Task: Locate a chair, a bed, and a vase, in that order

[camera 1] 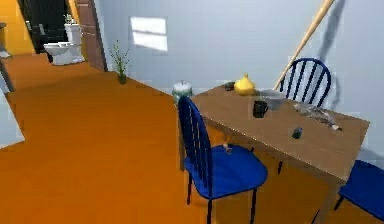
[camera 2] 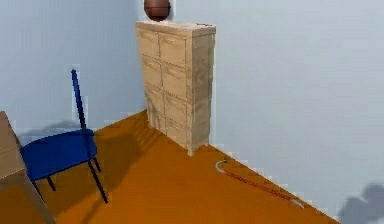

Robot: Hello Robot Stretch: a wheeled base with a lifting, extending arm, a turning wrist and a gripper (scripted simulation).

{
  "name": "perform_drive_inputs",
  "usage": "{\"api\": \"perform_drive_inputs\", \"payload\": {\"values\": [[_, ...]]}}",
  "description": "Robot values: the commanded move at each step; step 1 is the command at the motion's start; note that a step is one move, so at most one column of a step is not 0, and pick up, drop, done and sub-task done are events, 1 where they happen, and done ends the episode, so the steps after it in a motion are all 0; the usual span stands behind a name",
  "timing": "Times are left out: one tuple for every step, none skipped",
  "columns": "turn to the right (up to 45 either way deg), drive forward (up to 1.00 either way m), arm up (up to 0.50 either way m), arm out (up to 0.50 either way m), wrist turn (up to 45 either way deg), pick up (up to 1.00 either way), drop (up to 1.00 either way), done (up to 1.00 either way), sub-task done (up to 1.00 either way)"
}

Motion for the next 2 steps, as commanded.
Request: {"api": "perform_drive_inputs", "payload": {"values": [[9.0, 0.00, 0.00, 0.00, 0.0, 0.00, 0.00, 0.00, 0.00], [0.0, 0.00, 0.00, 0.00, 0.0, 0.00, 0.00, 0.00, 1.00]]}}
